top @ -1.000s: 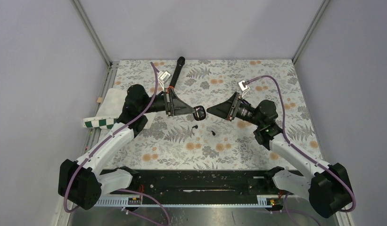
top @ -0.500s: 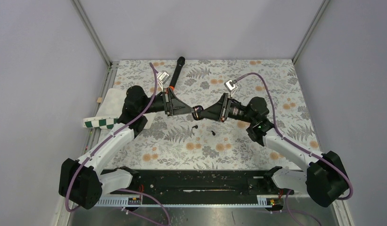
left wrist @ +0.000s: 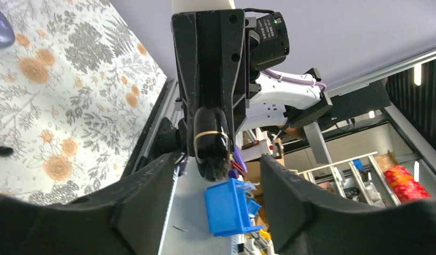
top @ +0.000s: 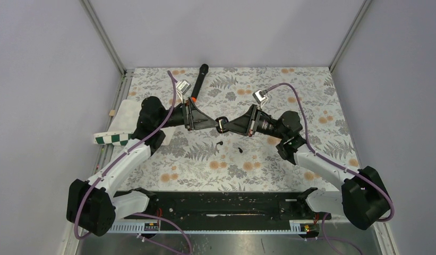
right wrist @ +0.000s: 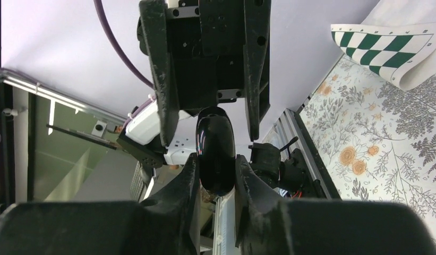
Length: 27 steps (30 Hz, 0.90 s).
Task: Insert the wireless bluetooth earbuds into the charging case
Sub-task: Open the charging case at the center of the board.
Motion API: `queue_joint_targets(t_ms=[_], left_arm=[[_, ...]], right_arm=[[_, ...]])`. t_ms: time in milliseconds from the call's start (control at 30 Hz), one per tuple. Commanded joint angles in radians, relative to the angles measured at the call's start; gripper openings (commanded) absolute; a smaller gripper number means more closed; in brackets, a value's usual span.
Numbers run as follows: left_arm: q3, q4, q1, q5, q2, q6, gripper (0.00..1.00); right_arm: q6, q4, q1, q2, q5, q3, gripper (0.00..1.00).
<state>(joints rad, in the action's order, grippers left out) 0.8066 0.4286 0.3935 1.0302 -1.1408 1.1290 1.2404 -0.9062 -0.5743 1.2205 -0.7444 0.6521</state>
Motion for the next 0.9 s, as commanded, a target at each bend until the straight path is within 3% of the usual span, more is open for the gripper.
queue_joint_targets(t_ms=[0, 67, 200, 467, 867], left_arm=[[-0.013, -0.004, 0.001, -0.030, 0.041, -0.033, 0.65], [-0.027, -0.022, 0.001, -0.064, 0.056, -0.034, 0.64], [-0.058, 0.005, 0.002, -0.106, 0.062, 0.014, 0.51], [-0.072, 0.095, 0.021, -0.123, 0.038, 0.073, 0.55], [-0.073, 0.180, 0.051, -0.122, 0.002, 0.117, 0.43]], right_arm=[[0.002, -0.046, -0.004, -0.031, 0.065, -0.010, 0.00], [-0.026, -0.002, -0.003, -0.049, 0.073, -0.003, 0.00], [-0.047, 0.029, -0.003, -0.059, 0.075, 0.006, 0.00], [-0.016, -0.022, -0.013, -0.021, 0.051, 0.016, 0.00], [-0.015, -0.011, -0.018, -0.016, 0.054, 0.025, 0.00]])
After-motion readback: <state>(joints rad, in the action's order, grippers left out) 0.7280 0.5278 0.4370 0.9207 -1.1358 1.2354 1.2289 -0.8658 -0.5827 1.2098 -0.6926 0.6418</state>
